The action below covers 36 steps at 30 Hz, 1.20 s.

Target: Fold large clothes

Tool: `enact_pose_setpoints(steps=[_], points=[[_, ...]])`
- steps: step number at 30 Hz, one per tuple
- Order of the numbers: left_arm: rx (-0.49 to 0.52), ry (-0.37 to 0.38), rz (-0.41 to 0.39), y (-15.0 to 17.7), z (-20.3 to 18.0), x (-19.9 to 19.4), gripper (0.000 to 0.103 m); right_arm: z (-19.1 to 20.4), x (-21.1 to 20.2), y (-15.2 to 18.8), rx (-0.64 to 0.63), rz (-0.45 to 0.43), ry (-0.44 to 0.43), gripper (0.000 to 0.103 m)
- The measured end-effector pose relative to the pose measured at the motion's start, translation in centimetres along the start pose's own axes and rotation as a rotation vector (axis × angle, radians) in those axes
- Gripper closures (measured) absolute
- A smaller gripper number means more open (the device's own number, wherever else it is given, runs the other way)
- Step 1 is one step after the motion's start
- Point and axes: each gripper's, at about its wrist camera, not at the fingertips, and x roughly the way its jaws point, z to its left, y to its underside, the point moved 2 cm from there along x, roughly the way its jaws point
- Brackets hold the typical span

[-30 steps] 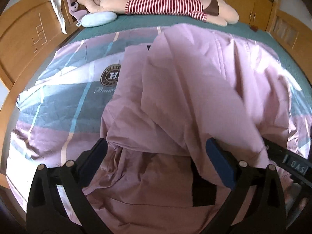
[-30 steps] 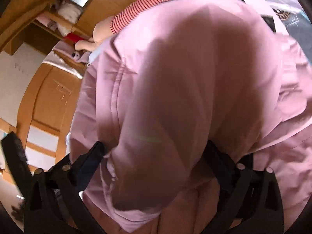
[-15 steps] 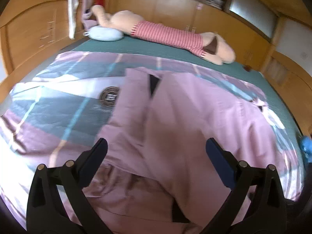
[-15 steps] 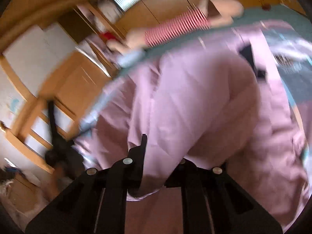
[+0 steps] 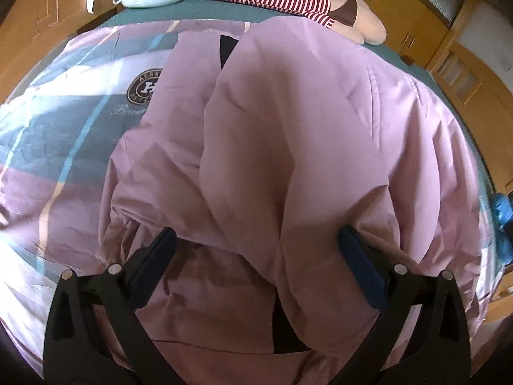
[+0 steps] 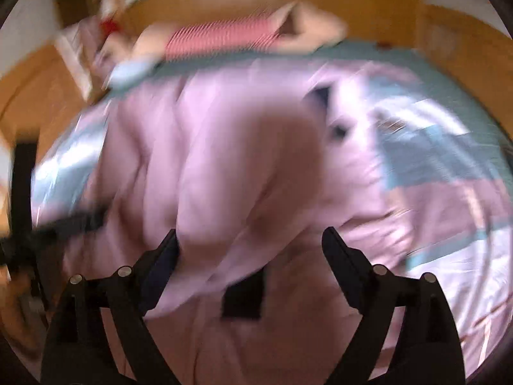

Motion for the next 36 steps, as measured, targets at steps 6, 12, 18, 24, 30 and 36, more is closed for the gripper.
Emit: enact_pose_setpoints(steps=[6, 12, 18, 24, 30, 36], points=[[0.116, -0.119, -0.063, 0.4, -1.8, -0.5, 0.002, 4.2, 2.3, -1.4, -0.18, -0.009, -0.077, 0.052], [0.196, -0.162, -0.116, 0.1, -2.8, -1.4, 0.002, 3.0, 9.0, 5.2, -0.272, 0.221, 0.056, 0.053], [0.324, -0.243, -0.167, 0.9, -4.7, -1.6, 0.002, 2.7, 9.9, 5.3, -0.232, 0.227, 0.044, 0.046], [0.237, -0.217, -0.015, 0.7, -1.6, 2.4, 0.002, 2.2, 7.6, 4.6, -0.223, 0.191, 0.013, 0.038], [0.232, -0.229, -0.018, 0.9, -1.2, 3.1, 0.002, 0.5, 2.7, 2.7, -0.124, -0.038, 0.005, 0.007], [0.253, -0.275, -0.041, 1.1, -1.8, 1.5, 0.002, 0.7, 7.5, 5.8, -0.197, 0.225, 0.091, 0.007]])
